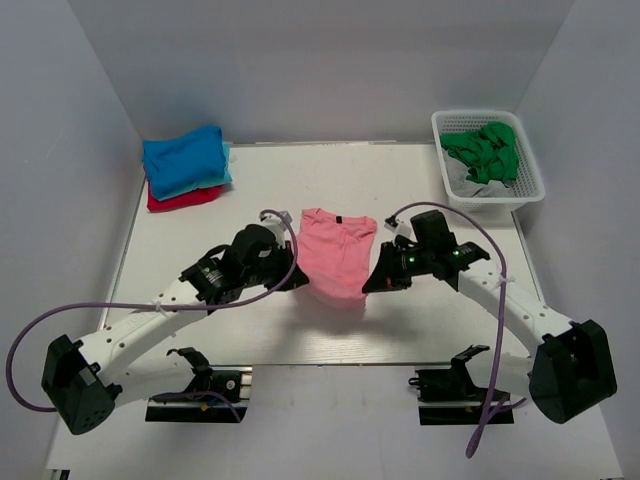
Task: Fold and stack the t-shirts
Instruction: Fold the long partially folded tshirt into a neat square
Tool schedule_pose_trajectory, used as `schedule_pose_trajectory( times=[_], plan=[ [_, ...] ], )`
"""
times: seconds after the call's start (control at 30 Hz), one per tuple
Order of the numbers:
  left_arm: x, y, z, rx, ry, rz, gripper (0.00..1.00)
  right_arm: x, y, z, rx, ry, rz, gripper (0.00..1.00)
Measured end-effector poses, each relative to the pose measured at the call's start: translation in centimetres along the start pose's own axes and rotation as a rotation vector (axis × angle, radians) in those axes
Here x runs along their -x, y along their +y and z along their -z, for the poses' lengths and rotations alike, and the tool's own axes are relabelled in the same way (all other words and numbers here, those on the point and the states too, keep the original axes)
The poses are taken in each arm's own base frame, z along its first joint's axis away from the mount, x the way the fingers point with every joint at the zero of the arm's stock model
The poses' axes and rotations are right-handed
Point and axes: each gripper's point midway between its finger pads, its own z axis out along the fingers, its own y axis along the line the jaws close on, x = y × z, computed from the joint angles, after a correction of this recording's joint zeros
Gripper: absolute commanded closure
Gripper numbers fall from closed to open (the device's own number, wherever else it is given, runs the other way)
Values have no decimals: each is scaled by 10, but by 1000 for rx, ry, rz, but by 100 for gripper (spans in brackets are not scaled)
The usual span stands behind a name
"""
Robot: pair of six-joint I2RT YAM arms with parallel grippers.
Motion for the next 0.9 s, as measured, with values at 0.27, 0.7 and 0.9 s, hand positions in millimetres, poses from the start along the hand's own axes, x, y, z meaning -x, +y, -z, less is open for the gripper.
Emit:
schedule_pose_trajectory(
  times=[0.27,0.7,0.9],
  plan=[
    [78,11,-19,211,-212,2,100,69,-9,10,-114,-170,-3,100],
    [138,44,-74,411,-251,-56,100,129,-39,9,-182,-235,-73,100],
    [161,60,-96,442,-251,-66,100,150,-60,1,-192,-236,-112,100]
  ],
)
